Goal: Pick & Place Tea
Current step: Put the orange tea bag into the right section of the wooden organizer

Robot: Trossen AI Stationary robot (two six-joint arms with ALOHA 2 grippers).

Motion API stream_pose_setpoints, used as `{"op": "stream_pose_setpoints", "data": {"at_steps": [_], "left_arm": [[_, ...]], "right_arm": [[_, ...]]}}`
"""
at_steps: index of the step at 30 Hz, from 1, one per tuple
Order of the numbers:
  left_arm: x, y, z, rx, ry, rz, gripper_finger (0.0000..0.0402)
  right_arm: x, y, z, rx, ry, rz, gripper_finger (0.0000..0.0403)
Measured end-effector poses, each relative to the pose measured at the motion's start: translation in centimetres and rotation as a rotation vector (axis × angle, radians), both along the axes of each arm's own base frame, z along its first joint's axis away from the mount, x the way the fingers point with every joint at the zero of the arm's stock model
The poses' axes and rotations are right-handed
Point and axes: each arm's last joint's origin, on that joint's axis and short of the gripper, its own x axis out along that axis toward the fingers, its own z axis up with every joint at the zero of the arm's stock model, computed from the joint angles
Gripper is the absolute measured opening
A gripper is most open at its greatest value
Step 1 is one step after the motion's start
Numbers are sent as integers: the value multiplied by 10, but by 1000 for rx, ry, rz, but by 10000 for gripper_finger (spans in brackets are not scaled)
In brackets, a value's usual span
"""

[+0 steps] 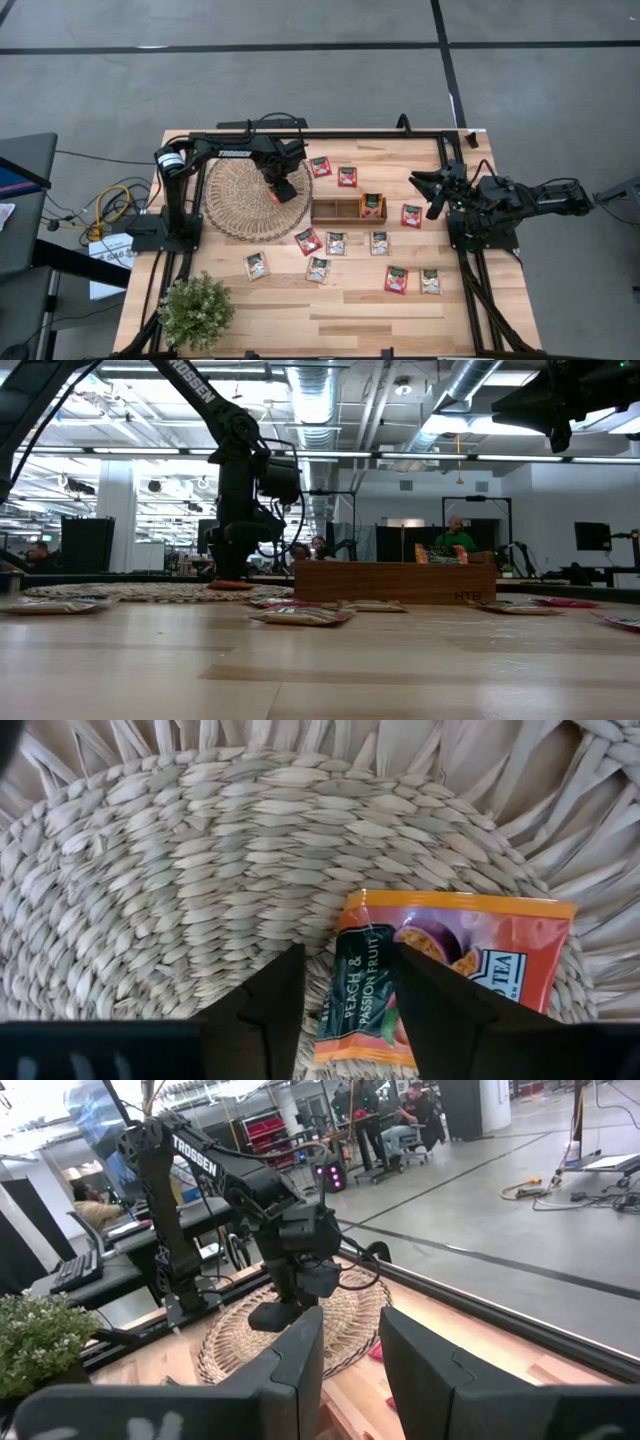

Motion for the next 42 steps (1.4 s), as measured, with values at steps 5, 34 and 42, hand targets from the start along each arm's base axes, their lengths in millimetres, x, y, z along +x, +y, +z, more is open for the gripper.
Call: {"op": "stream_pose_setpoints", "data": {"at_steps": [5, 34, 42], "left_arm": [[0, 0, 0, 5, 0, 21, 108], [28, -6, 66, 102, 13, -25, 0], [61, -53, 157, 335, -222, -246, 0]], "right_arm": [[0, 0, 0, 0, 0, 0, 93], [1, 2, 0, 92, -41, 58, 93], [20, 5, 7, 106, -100, 117, 93]]}}
